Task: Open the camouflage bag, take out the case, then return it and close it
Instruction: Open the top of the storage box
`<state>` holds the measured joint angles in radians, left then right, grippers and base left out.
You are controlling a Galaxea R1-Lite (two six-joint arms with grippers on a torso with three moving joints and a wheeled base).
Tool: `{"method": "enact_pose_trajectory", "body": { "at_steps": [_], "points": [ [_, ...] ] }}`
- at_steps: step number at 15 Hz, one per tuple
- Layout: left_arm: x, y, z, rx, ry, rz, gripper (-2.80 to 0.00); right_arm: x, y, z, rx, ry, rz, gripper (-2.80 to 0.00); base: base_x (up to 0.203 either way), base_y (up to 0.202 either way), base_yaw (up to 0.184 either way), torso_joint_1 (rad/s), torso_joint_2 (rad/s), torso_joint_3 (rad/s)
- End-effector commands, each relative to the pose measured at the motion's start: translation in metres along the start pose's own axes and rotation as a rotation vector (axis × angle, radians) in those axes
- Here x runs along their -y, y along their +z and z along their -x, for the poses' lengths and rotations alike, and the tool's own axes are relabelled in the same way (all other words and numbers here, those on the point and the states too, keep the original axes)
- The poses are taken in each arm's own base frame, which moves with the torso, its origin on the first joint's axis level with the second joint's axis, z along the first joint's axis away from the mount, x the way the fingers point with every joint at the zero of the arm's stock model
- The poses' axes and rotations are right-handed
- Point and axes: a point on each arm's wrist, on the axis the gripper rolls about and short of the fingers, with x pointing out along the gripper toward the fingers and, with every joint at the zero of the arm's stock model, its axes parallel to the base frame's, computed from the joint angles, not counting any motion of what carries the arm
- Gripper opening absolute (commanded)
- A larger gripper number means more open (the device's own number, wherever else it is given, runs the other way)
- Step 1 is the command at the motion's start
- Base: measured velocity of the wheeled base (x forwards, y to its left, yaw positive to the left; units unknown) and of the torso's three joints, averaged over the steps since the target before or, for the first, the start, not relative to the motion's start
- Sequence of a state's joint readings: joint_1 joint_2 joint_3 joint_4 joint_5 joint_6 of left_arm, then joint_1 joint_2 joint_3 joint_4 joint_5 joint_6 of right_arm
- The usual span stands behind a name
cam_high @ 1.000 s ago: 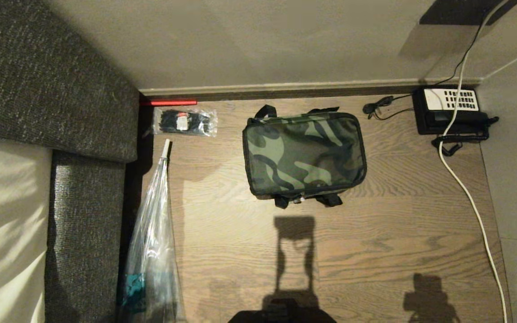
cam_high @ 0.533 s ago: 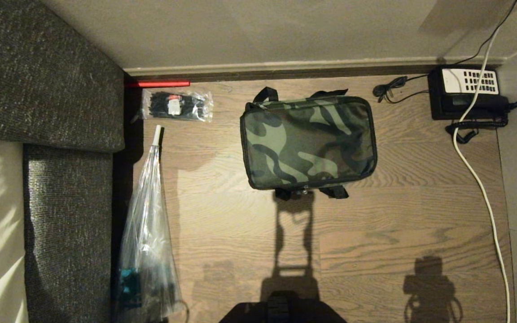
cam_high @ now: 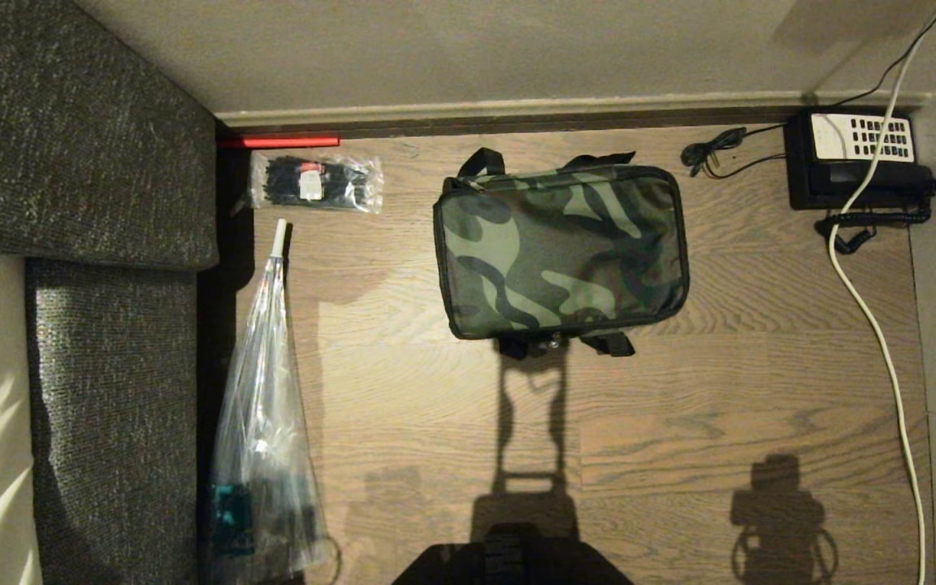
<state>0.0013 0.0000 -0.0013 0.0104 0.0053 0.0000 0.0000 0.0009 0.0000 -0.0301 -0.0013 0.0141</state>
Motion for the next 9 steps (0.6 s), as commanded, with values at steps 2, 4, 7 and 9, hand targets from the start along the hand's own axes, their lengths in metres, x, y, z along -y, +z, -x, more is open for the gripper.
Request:
{"method": "enact_pose_trajectory", "body": {
  "at_steps": [2, 4, 7, 9],
  "points": [
    [0.0, 0.0, 0.0, 0.0, 0.001, 0.0, -2.8, 0.0, -0.002, 0.001, -0.019, -0.011, -0.024, -2.8, 0.0, 0.0, 0.0, 0.0, 0.0, 0.0],
    [0.0, 0.0, 0.0, 0.0, 0.0, -0.005, -2.8, 0.0, 0.02, 0.009, 0.024, -0.023, -0.048, -2.8, 0.0, 0.0, 0.0, 0.0, 0.0, 0.0],
    [0.0, 0.0, 0.0, 0.0, 0.001, 0.002, -2.8, -0.001, 0.078, 0.061, -0.011, 0.009, -0.061, -2.8, 0.0, 0.0, 0.0, 0.0, 0.0, 0.0],
    [0.0, 0.0, 0.0, 0.0, 0.0, -0.001, -2.8, -0.002, 0.09, 0.089, -0.107, 0.027, -0.074, -2.8, 0.0, 0.0, 0.0, 0.0, 0.0, 0.0]
  ]
}}
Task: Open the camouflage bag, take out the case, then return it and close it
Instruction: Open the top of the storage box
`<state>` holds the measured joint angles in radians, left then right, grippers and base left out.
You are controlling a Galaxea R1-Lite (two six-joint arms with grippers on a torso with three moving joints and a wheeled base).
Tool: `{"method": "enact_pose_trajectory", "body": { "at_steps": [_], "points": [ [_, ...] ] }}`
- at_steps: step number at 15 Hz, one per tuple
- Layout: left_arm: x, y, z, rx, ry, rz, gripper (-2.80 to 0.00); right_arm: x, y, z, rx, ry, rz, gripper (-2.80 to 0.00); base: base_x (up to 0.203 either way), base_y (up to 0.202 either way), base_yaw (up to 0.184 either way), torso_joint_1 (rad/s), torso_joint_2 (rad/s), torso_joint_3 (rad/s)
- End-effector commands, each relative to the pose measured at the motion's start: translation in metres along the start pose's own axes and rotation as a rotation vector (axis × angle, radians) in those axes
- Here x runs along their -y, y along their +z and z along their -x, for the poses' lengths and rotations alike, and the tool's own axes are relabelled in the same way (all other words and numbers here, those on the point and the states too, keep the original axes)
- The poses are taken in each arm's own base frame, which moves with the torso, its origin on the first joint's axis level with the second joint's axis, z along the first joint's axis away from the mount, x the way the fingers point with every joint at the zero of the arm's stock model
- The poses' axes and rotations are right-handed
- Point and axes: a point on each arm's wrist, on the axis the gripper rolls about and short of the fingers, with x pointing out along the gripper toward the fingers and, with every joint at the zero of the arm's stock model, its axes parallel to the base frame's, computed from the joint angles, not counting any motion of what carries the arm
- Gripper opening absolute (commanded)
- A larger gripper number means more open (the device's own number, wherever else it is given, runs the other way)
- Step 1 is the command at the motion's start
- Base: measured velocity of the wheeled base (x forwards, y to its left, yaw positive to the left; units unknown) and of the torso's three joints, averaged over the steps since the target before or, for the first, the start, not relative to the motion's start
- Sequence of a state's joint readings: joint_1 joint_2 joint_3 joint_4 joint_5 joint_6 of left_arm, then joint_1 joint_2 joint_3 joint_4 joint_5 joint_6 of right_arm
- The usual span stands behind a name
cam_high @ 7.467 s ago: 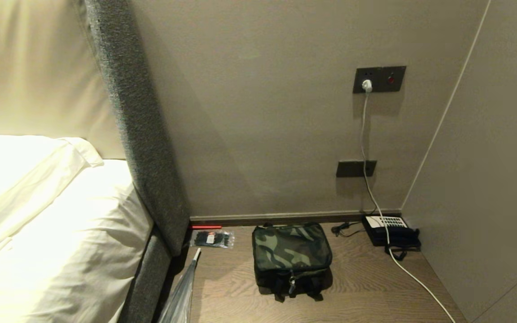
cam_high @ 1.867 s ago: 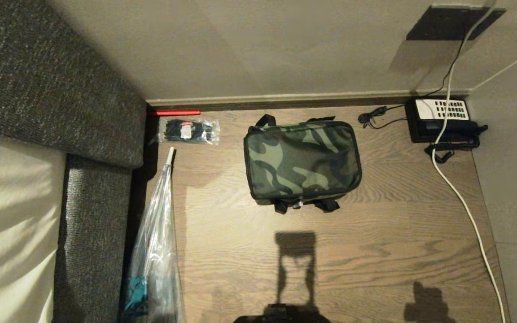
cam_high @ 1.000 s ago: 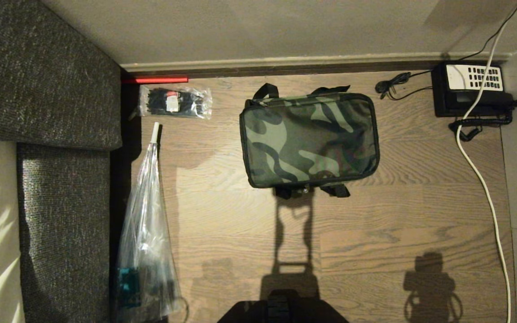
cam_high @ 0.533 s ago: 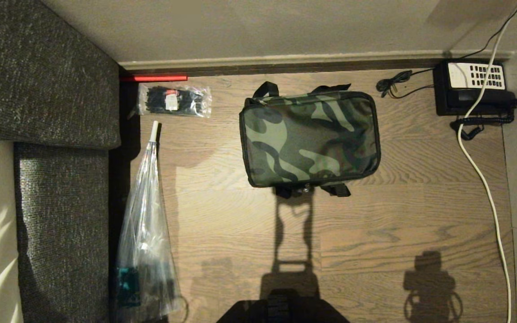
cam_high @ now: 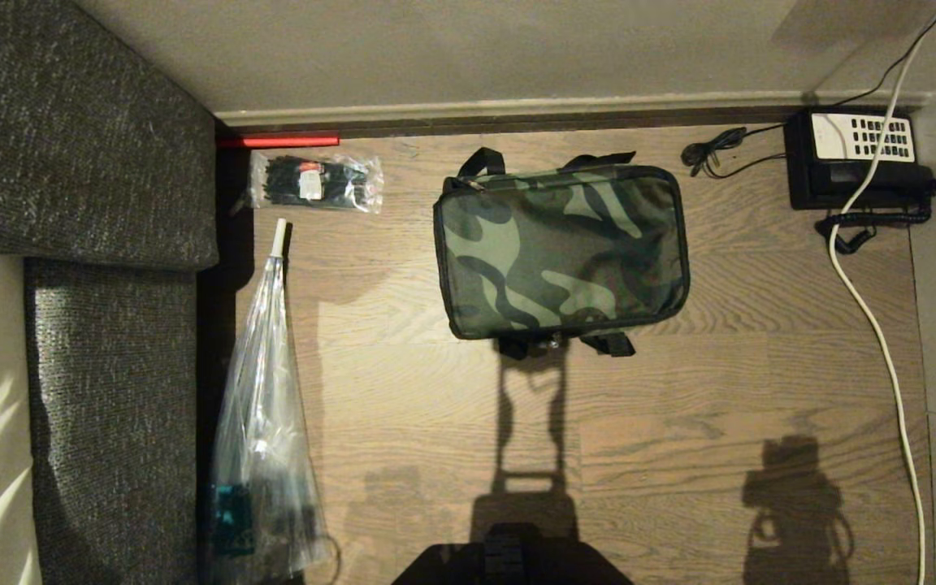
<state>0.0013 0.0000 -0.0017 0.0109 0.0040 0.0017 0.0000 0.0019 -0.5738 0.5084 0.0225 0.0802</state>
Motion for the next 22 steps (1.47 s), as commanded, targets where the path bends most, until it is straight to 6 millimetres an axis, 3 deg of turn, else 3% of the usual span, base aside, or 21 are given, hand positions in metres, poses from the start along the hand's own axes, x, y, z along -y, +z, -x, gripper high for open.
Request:
{"method": "enact_pose_trajectory", "body": {
  "at_steps": [1, 3, 5, 7, 9, 11, 13, 15, 18, 22],
  "points": [
    [0.0, 0.0, 0.0, 0.0, 0.002, 0.005, -2.8, -0.001, 0.002, 0.022, -0.264, -0.01, -0.03, -2.8, 0.0, 0.0, 0.0, 0.0, 0.0, 0.0],
    [0.0, 0.0, 0.0, 0.0, 0.001, 0.002, -2.8, -0.002, 0.026, -0.005, -0.449, -0.018, -0.115, -2.8, 0.0, 0.0, 0.0, 0.0, 0.0, 0.0],
    [0.0, 0.0, 0.0, 0.0, 0.001, 0.002, -2.8, -0.004, 0.053, -0.065, -0.644, -0.024, -0.184, -2.8, 0.0, 0.0, 0.0, 0.0, 0.0, 0.0],
    [0.0, 0.0, 0.0, 0.0, 0.001, 0.002, -2.8, -0.005, 0.064, -0.133, -0.756, -0.023, -0.223, -2.8, 0.0, 0.0, 0.0, 0.0, 0.0, 0.0],
    [0.0, 0.0, 0.0, 0.0, 0.001, 0.002, -2.8, -0.005, 0.051, -0.203, -0.838, -0.007, -0.217, -2.8, 0.0, 0.0, 0.0, 0.0, 0.0, 0.0],
    [0.0, 0.0, 0.0, 0.0, 0.001, 0.002, -2.8, -0.009, 0.023, -0.261, -0.867, 0.043, -0.178, -2.8, 0.0, 0.0, 0.0, 0.0, 0.0, 0.0],
    [0.0, 0.0, 0.0, 0.0, 0.001, 0.002, -2.8, -0.027, -0.003, -0.309, -0.744, 0.147, -0.151, -2.8, 0.0, 0.0, 0.0, 0.0, 0.0, 0.0],
    [0.0, 0.0, 0.0, 0.0, 0.001, 0.002, -2.8, -0.062, -0.026, -0.323, -0.708, 0.277, -0.17, -2.8, 0.0, 0.0, 0.0, 0.0, 0.0, 0.0],
    [0.0, 0.0, 0.0, 0.0, 0.001, 0.002, -2.8, -0.103, -0.039, -0.319, -0.729, 0.394, -0.218, -2.8, 0.0, 0.0, 0.0, 0.0, 0.0, 0.0],
    [0.0, 0.0, 0.0, 0.0, 0.001, 0.002, -2.8, -0.128, -0.063, -0.319, -0.724, 0.48, -0.207, -2.8, 0.0, 0.0, 0.0, 0.0, 0.0, 0.0]
  ]
}}
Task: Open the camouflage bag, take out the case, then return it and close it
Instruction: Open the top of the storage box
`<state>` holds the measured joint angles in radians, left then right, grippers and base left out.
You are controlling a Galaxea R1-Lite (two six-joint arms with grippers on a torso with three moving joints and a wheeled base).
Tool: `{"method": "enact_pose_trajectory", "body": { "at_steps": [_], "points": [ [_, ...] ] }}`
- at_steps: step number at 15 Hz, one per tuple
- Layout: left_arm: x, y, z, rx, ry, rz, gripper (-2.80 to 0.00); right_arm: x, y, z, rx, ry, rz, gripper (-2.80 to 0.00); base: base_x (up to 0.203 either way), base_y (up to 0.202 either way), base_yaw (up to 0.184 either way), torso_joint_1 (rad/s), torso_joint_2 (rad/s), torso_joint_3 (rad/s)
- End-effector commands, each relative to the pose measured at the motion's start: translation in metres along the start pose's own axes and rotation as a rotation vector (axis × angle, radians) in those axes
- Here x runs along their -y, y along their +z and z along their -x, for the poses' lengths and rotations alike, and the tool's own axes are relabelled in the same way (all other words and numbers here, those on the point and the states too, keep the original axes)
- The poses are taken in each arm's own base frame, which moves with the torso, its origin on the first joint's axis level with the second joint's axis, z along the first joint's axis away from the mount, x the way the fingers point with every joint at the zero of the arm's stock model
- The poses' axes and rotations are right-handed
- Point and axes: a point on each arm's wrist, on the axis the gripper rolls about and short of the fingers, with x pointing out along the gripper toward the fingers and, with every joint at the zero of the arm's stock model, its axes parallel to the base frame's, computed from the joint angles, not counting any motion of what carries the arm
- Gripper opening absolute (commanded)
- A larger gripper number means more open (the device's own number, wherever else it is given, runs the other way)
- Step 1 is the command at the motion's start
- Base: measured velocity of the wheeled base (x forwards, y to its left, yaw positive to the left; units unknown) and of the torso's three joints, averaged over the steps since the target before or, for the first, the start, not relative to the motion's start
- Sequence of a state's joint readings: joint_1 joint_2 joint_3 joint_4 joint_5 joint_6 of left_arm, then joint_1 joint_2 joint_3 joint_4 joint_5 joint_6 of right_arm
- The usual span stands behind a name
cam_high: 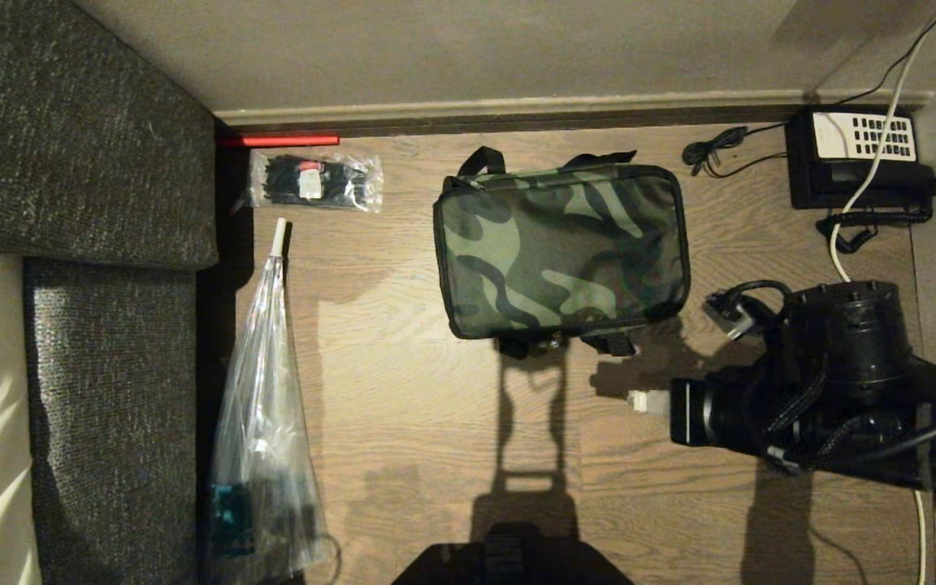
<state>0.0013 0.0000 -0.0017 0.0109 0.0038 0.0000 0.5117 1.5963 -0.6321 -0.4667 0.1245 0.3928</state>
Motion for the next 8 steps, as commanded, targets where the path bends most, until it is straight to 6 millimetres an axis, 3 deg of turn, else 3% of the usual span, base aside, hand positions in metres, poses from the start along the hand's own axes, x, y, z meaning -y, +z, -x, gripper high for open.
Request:
{"method": "enact_pose_trajectory", "body": {
  "at_steps": [1, 8],
  "points": [
    [0.0, 0.0, 0.0, 0.0, 0.001, 0.0, -2.8, 0.0, -0.019, -0.023, -0.05, 0.014, 0.017, -2.8, 0.0, 0.0, 0.0, 0.0, 0.0, 0.0],
    [0.0, 0.0, 0.0, 0.0, 0.001, 0.0, -2.8, 0.007, -0.04, -0.075, 0.039, 0.015, 0.137, -2.8, 0.0, 0.0, 0.0, 0.0, 0.0, 0.0]
  ]
}}
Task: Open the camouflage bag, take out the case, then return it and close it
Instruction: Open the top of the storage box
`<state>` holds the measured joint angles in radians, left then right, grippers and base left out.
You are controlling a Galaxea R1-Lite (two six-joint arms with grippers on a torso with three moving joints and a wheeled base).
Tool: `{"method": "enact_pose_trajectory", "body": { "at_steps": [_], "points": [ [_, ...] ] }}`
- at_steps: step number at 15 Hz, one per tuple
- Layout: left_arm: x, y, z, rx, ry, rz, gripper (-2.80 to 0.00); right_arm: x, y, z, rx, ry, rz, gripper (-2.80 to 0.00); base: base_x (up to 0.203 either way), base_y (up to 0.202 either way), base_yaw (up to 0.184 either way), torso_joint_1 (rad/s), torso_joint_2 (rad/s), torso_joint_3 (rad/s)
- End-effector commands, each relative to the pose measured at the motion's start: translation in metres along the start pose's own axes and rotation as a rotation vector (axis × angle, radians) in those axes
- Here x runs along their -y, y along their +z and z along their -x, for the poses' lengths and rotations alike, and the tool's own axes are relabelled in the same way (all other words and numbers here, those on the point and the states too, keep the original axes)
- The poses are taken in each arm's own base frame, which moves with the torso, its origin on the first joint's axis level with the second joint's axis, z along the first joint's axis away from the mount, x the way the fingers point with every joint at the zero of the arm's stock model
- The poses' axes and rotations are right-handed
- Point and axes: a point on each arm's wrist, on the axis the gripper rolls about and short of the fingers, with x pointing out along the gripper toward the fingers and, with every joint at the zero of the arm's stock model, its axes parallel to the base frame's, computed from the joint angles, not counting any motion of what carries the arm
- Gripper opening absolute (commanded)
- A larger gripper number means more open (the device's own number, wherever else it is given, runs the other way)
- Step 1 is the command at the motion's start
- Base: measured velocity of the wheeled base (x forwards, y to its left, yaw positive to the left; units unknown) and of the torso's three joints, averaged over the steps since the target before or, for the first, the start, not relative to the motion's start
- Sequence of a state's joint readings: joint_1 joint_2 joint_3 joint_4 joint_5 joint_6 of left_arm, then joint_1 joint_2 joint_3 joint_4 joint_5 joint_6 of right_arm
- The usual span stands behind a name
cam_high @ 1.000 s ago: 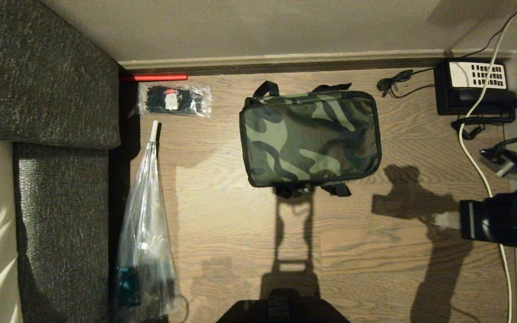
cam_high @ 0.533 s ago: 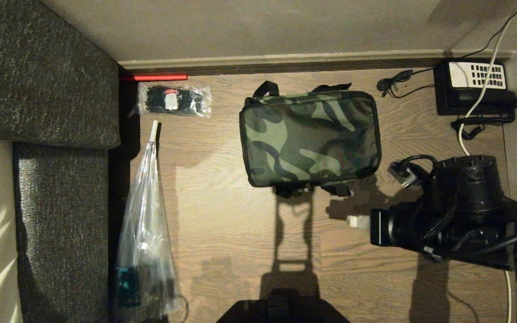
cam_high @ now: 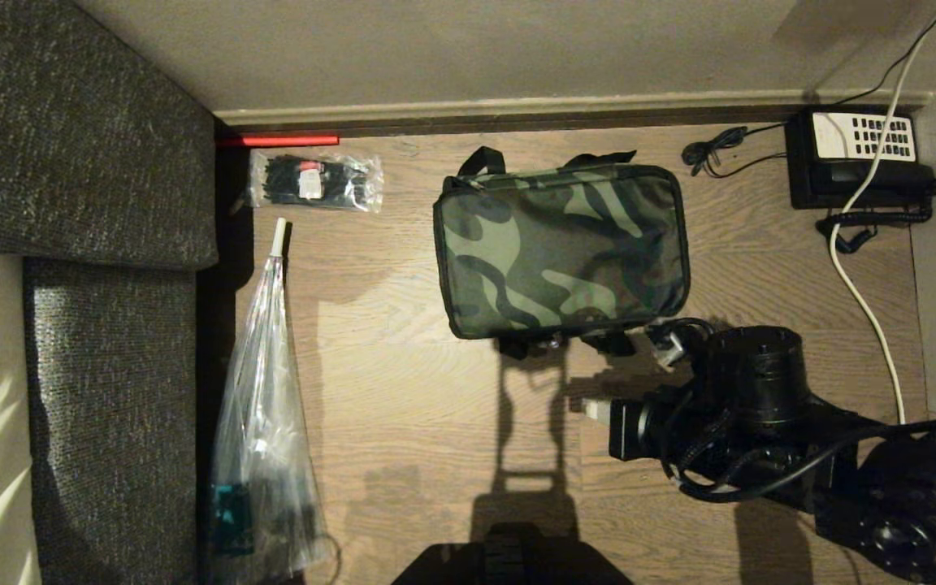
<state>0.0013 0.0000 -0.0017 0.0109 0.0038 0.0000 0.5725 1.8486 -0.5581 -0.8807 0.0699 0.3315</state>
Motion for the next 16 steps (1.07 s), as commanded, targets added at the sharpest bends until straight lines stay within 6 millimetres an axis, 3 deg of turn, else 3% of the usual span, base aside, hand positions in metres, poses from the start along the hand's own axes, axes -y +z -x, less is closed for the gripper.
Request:
{"method": "enact_pose_trajectory", "body": {
  "at_steps": [1, 4, 8, 9, 10, 16],
  "points": [
    [0.0, 0.0, 0.0, 0.0, 0.001, 0.0, -2.8, 0.005, -0.013, -0.019, -0.012, -0.018, 0.129, -2.8, 0.0, 0.0, 0.0, 0.0, 0.0, 0.0],
    [0.0, 0.0, 0.0, 0.0, 0.001, 0.0, -2.8, 0.011, -0.024, -0.035, 0.042, -0.042, 0.228, -2.8, 0.0, 0.0, 0.0, 0.0, 0.0, 0.0],
    [0.0, 0.0, 0.0, 0.0, 0.001, 0.0, -2.8, 0.009, -0.014, -0.05, 0.138, -0.032, 0.248, -2.8, 0.0, 0.0, 0.0, 0.0, 0.0, 0.0],
    [0.0, 0.0, 0.0, 0.0, 0.001, 0.0, -2.8, 0.008, -0.014, -0.05, 0.139, -0.032, 0.24, -0.79, 0.0, 0.0, 0.0, 0.0, 0.0, 0.0],
    [0.0, 0.0, 0.0, 0.0, 0.001, 0.0, -2.8, 0.009, -0.015, -0.049, 0.133, -0.034, 0.237, 0.0, 0.0, 0.0, 0.0, 0.0, 0.0, 0.0],
    [0.0, 0.0, 0.0, 0.0, 0.001, 0.0, -2.8, 0.01, -0.014, -0.056, 0.202, -0.031, 0.245, 0.0, 0.0, 0.0, 0.0, 0.0, 0.0, 0.0]
  ]
}}
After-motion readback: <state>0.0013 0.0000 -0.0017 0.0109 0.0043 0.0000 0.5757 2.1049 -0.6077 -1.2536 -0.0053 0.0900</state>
